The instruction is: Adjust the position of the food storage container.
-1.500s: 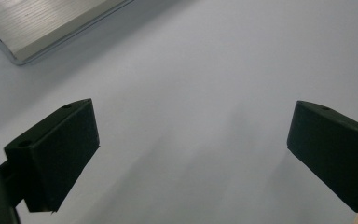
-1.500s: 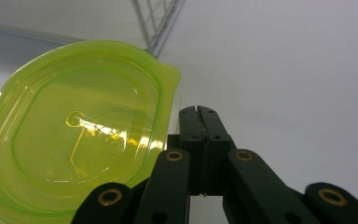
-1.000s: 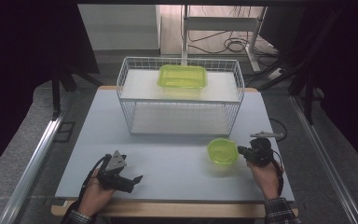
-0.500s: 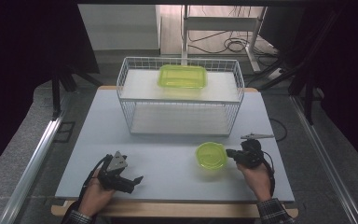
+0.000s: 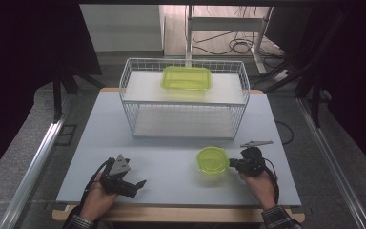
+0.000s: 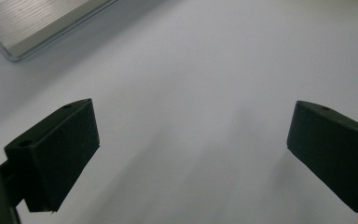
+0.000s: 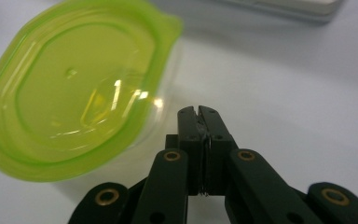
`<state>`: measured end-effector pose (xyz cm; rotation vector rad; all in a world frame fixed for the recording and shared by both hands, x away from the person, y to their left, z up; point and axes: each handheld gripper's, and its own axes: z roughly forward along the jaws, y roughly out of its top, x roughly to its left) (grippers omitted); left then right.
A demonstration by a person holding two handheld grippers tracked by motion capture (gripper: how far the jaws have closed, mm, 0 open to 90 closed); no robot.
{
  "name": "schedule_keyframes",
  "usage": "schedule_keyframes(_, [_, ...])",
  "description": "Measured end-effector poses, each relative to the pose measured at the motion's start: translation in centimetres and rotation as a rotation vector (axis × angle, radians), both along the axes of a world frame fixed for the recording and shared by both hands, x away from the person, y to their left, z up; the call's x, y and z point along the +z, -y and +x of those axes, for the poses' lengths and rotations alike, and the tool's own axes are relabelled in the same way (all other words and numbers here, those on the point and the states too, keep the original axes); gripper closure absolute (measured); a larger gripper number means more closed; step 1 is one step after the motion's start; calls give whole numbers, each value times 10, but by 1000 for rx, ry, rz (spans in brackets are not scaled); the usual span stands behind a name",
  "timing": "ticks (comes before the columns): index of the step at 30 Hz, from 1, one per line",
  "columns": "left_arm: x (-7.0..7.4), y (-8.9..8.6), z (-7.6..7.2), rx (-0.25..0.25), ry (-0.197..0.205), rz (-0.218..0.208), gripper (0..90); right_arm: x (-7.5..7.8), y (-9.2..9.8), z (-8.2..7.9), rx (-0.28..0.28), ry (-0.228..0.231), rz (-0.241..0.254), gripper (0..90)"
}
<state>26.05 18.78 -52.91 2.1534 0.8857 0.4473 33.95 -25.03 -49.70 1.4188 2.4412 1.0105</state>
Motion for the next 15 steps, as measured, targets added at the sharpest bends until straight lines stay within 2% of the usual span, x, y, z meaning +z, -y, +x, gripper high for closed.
schedule_keyframes(8, [0, 1, 0, 1, 0, -1, 19, -6, -24, -2, 59, -17, 19, 883])
schedule_keyframes(15, [0, 1, 0, 3, -1, -1, 20, -10, -54, -2, 134, -6, 40, 884])
